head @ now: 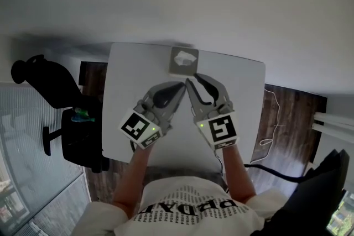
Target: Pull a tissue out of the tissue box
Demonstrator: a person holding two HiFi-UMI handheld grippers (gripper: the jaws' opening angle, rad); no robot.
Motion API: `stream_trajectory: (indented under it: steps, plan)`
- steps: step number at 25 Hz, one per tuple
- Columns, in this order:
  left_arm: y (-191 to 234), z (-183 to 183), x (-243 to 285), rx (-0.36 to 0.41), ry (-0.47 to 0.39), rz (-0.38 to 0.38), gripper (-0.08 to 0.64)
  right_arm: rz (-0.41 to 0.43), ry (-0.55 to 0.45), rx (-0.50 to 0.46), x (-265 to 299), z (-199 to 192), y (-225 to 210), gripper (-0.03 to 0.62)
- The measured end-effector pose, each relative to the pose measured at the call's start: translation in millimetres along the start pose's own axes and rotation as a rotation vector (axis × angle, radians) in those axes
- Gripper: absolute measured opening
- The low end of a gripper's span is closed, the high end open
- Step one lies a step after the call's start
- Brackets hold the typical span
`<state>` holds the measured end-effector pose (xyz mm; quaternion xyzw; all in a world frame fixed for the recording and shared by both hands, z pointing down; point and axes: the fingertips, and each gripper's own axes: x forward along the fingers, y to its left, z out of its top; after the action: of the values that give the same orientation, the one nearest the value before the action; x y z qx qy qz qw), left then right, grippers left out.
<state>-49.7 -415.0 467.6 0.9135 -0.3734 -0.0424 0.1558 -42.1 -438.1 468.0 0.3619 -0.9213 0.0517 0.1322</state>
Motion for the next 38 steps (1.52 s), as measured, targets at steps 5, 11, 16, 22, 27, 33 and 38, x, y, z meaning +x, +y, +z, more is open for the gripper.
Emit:
stream_trajectory:
  steps: [5, 11, 16, 22, 27, 33, 38]
  plan:
    - [20.2, -21.8, 15.2, -0.011, 0.022, -0.001, -0.009, -0.024, 0.030, 0.005, 18.1, -23.8, -15.4, 0.084]
    - [46.9, -48.1, 30.7, -0.040, 0.038, 0.012, -0.009, -0.019, 0.079, -0.037, 43.8, -50.6, -30.8, 0.092]
    - [65.9, -68.0, 38.1, -0.048, 0.050, 0.032, -0.009, -0.023, 0.115, -0.029, 61.8, -72.9, -40.0, 0.115]
    - [82.3, -83.5, 44.3, -0.059, 0.062, 0.054, -0.009, -0.015, 0.146, -0.032, 78.0, -89.7, -46.9, 0.126]
    - [93.7, -94.4, 51.9, -0.062, 0.071, 0.057, -0.009, -0.007, 0.169, -0.026, 89.7, -101.2, -55.1, 0.137]
    - [105.7, -102.7, 58.4, -0.092, 0.084, 0.099, -0.009, -0.027, 0.184, 0.006, 100.1, -112.1, -66.1, 0.169]
    - [112.4, -115.8, 59.1, -0.113, 0.105, 0.104, -0.009, -0.024, 0.221, 0.043, 105.5, -133.7, -71.6, 0.216]
